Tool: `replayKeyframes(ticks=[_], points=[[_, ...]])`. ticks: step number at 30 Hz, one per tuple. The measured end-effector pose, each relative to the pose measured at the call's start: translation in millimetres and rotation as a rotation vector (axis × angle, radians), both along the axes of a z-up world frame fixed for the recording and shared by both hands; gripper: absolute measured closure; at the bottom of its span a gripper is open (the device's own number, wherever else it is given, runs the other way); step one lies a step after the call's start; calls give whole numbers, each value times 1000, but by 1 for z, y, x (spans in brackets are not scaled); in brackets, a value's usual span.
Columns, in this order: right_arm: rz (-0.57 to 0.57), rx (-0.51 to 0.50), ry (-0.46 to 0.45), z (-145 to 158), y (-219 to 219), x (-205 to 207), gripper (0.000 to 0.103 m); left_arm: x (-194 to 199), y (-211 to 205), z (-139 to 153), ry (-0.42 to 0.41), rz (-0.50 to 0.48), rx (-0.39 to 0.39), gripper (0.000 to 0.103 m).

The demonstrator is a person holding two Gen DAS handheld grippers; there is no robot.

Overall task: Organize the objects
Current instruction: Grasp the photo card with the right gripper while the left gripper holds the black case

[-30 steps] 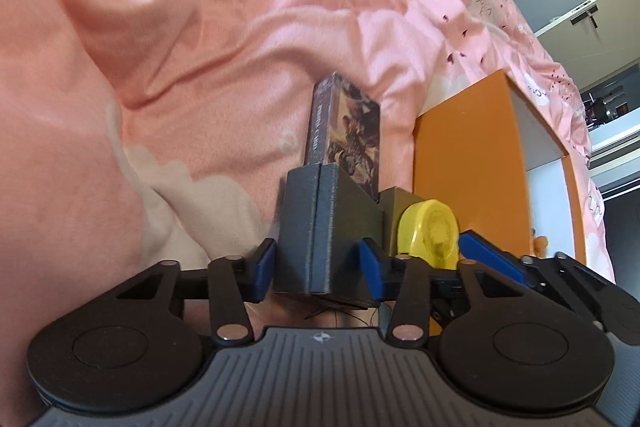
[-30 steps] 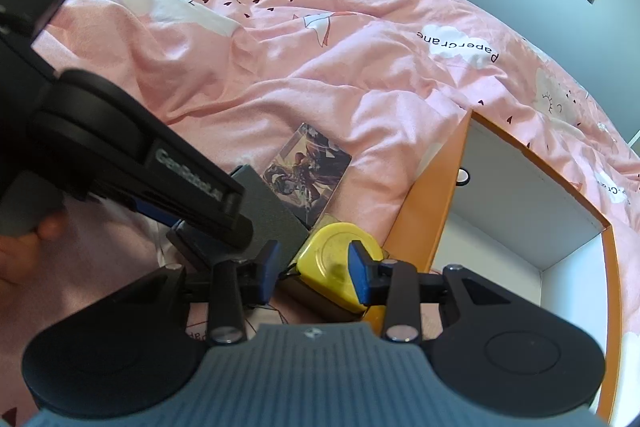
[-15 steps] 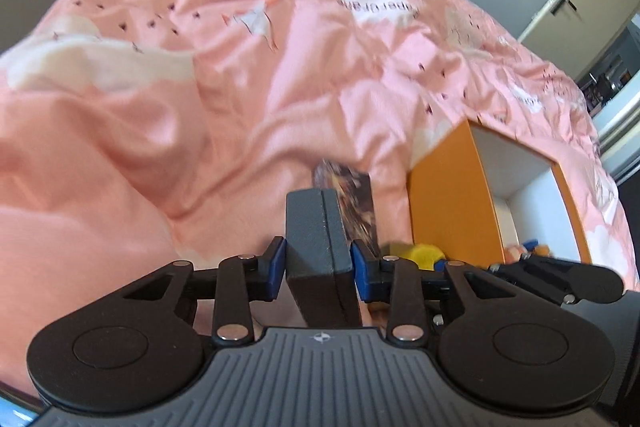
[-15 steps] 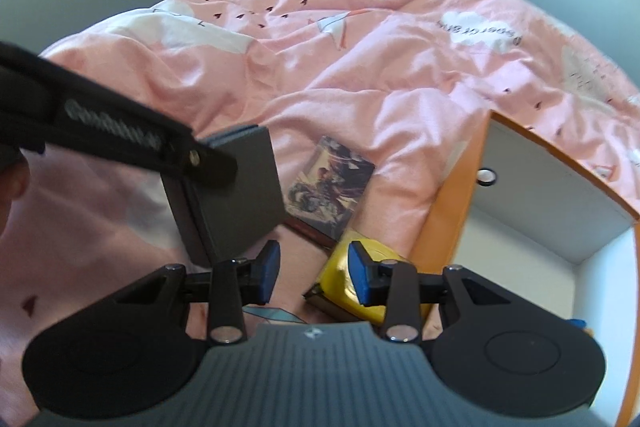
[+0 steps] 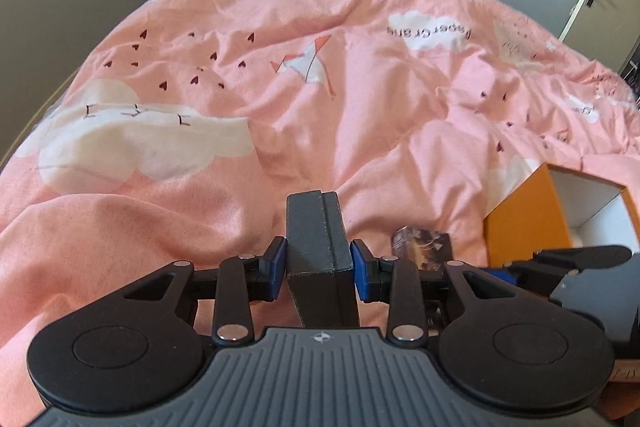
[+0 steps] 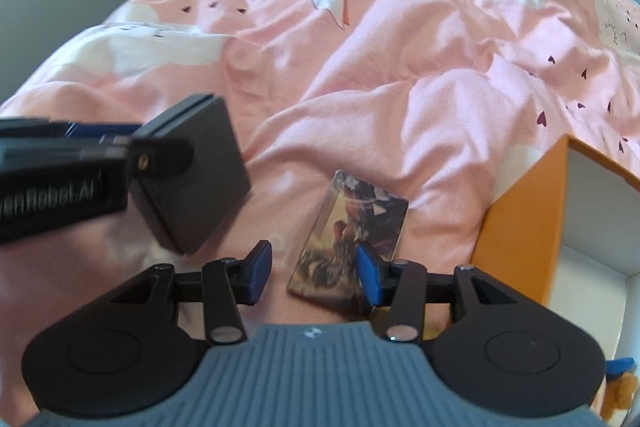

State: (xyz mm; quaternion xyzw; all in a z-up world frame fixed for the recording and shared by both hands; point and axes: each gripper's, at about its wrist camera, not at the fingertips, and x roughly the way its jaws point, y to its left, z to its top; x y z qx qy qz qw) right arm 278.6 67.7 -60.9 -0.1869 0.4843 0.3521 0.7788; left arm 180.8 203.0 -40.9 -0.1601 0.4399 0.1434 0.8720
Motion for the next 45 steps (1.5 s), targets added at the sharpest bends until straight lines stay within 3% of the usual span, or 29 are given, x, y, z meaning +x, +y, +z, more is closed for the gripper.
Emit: replayKeyframes(ticks=[5, 9, 17, 23, 27, 31, 40, 45], points=[[-50, -21, 33, -15, 11, 16, 49, 3, 9, -13, 76, 0, -65, 64], [-48, -47, -2, -22, 17, 20, 43, 7, 22, -18, 125, 1, -184, 65], [-14, -134, -60, -35, 30, 23, 37, 24, 35, -16, 201, -15, -264, 64], [-20, -152, -40, -37, 26, 32, 41, 37, 39, -18, 262, -33, -257, 64], [2, -117, -35, -19, 22, 27, 63, 39, 35, -17, 274, -55, -241, 66], [6, -104, -7, -9, 12, 28, 68, 33, 31, -16, 280, -80, -218, 66], [-84, -124, 90, -17, 9, 42, 66, 28, 16, -15, 279, -106, -166, 66], [-97, -109, 86, -14, 5, 39, 67, 22, 12, -17, 275, -130, -151, 66]])
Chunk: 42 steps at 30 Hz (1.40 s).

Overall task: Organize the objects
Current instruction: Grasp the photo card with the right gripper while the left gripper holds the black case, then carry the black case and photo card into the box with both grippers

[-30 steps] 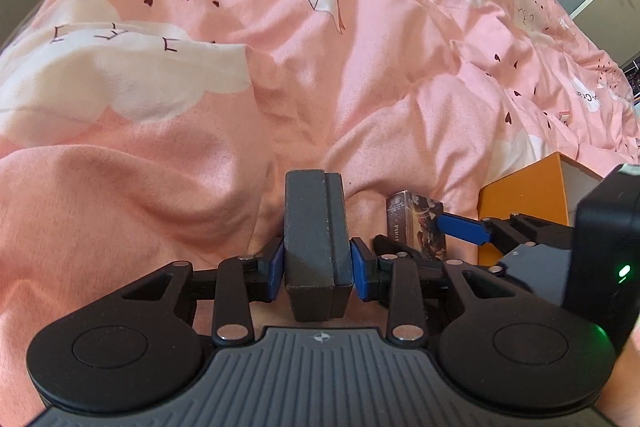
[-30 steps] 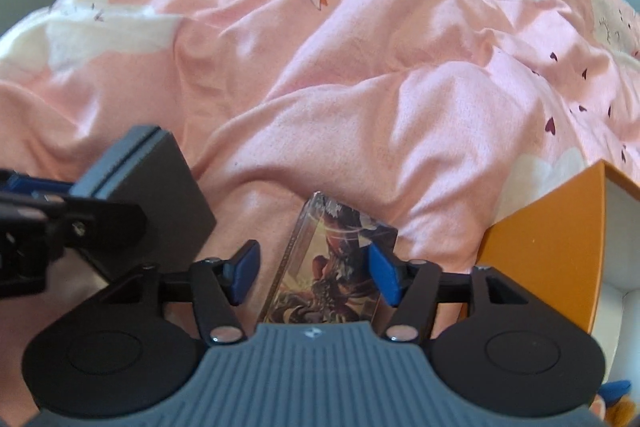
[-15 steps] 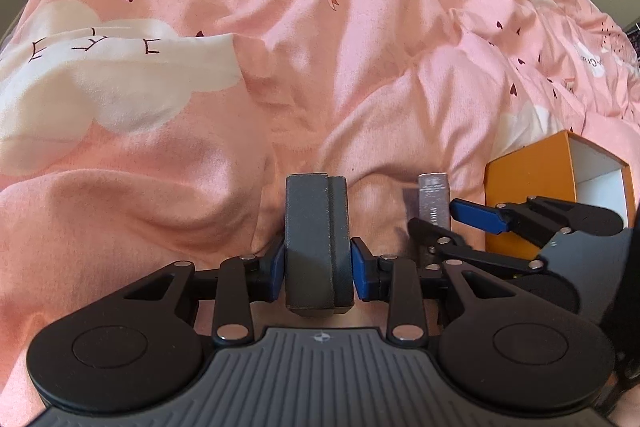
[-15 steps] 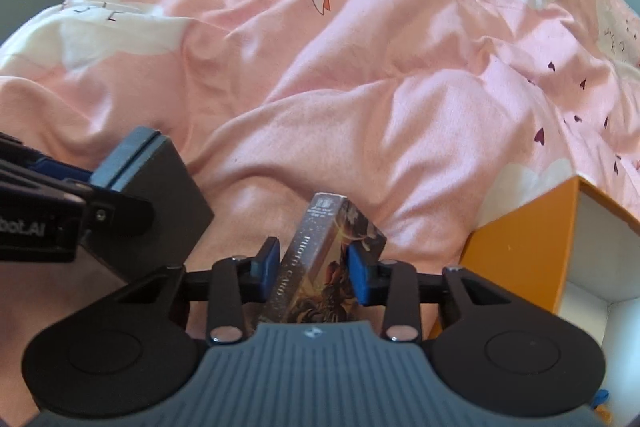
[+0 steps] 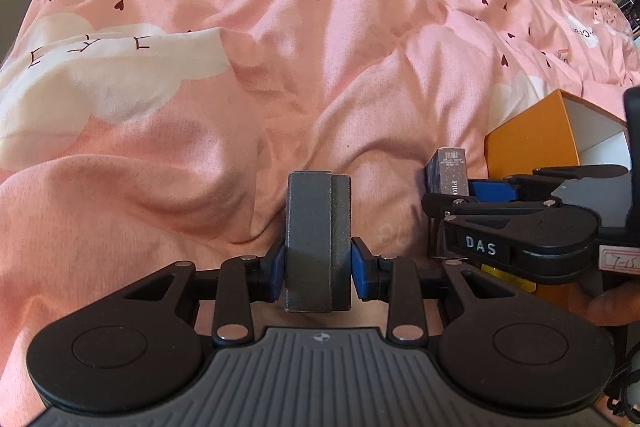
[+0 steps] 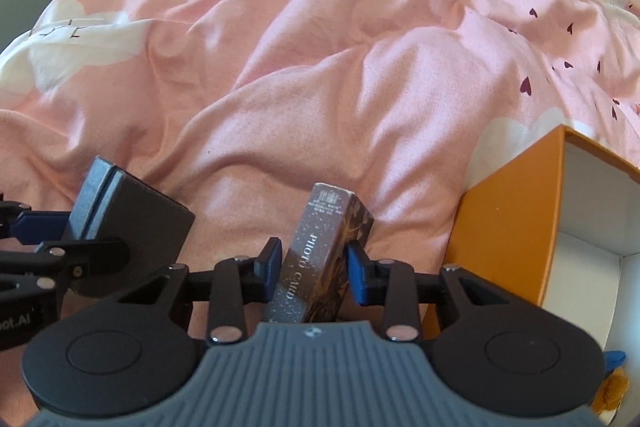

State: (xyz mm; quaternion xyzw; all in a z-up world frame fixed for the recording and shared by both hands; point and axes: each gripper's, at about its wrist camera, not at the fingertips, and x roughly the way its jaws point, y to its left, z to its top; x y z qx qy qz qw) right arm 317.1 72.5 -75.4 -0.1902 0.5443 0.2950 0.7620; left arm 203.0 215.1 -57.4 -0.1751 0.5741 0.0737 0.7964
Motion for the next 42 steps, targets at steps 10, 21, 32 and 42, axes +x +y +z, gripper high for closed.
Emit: replayKeyframes(ticks=[10, 21, 32, 42], points=[[14, 279, 7, 47, -44, -21, 78, -26, -12, 43, -199, 17, 37, 67], [-125, 541, -105, 140, -142, -24, 78, -13, -77, 117, -385, -83, -21, 66], [-435, 584, -92, 94, -247, 11, 78, 57, -177, 85, -337, -232, -52, 66], [-518, 592, -29, 38, -256, 49, 78, 85, -215, 42, -236, -260, 130, 66]])
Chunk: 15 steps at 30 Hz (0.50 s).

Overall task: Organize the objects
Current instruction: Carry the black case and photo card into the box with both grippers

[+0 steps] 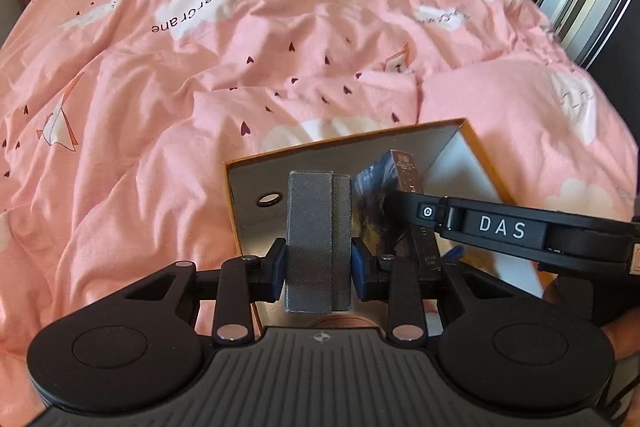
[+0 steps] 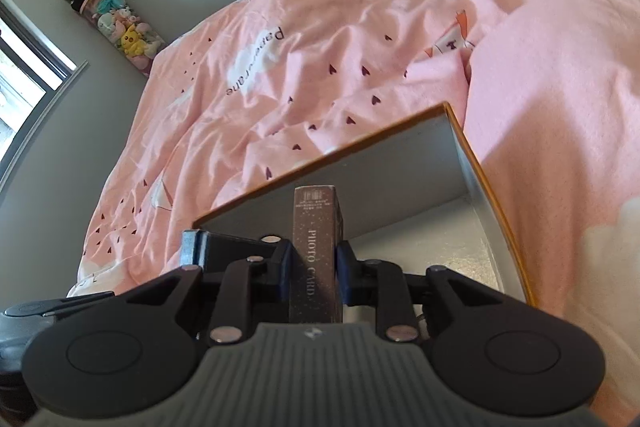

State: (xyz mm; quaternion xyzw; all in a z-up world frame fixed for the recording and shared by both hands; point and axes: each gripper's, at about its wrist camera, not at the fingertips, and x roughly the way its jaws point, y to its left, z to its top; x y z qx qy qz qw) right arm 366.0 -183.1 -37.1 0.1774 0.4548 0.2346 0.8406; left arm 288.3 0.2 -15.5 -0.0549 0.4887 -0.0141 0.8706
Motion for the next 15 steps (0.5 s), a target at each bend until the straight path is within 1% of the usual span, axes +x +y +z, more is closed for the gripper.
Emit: replayKeyframes(ticks=[4, 8, 10, 15], points=[[-6, -40, -18, -10, 0, 0, 78, 7, -12, -11, 27, -7, 73, 66], [0, 1, 21, -21, -2, 5, 79, 14, -22, -22, 63, 3, 150, 66], [-1, 7, 38, -27, -1, 9, 79, 18, -23, -27, 93, 28, 166, 66], [13, 27, 77, -38, 2, 14, 78, 21, -27, -30, 110, 39, 199, 65]])
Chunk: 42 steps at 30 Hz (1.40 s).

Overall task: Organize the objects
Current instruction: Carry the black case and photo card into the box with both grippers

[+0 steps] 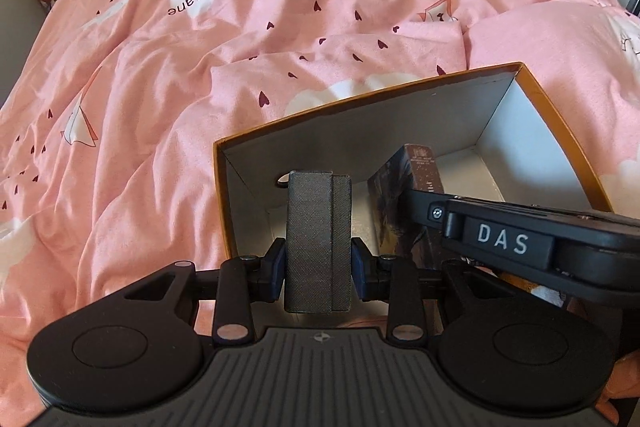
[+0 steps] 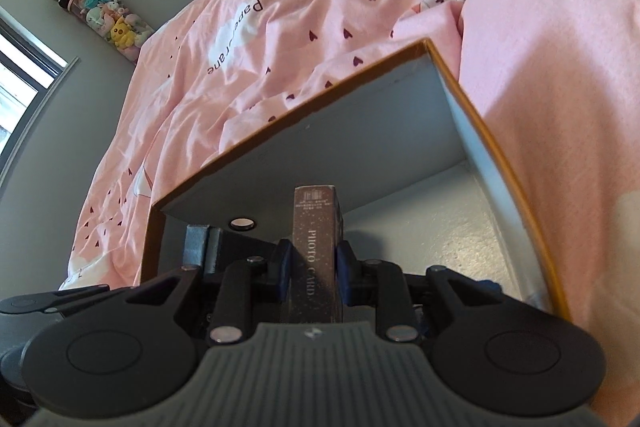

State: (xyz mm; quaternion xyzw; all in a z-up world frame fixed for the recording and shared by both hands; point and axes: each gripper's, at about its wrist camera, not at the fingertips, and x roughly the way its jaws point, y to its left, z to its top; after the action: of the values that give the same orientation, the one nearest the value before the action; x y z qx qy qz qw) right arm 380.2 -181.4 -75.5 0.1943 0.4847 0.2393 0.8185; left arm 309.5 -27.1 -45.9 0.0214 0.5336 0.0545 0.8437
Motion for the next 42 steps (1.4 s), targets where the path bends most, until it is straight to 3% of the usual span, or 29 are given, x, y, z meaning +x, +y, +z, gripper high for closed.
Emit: replayKeyframes(ticks=[7, 9, 12, 14, 21, 27, 33, 42], points=[[21, 59, 50, -10, 6, 4, 79, 4, -3, -3, 27, -18, 22, 60], [27, 62, 54, -11, 9, 4, 78, 4, -1, -3, 30, -26, 2, 52], [30, 62, 59, -12, 11, 3, 78, 2, 0, 0, 28, -41, -15, 49], [28, 62, 64, -12, 10, 3, 78, -1, 4, 5, 14, -54, -37, 45], [40, 63, 61, -9, 14, 1, 78, -27, 31, 35, -90, -71, -143, 47], [73, 8, 46, -9, 30, -2, 78, -46, 68, 51, -176, 59, -225, 46], [102, -51, 12, -8, 44, -4, 77, -56, 96, 38, -173, 165, -266, 46], [121, -22, 33, -10, 45, -10, 73, -72, 112, 12, -129, 221, -312, 46]])
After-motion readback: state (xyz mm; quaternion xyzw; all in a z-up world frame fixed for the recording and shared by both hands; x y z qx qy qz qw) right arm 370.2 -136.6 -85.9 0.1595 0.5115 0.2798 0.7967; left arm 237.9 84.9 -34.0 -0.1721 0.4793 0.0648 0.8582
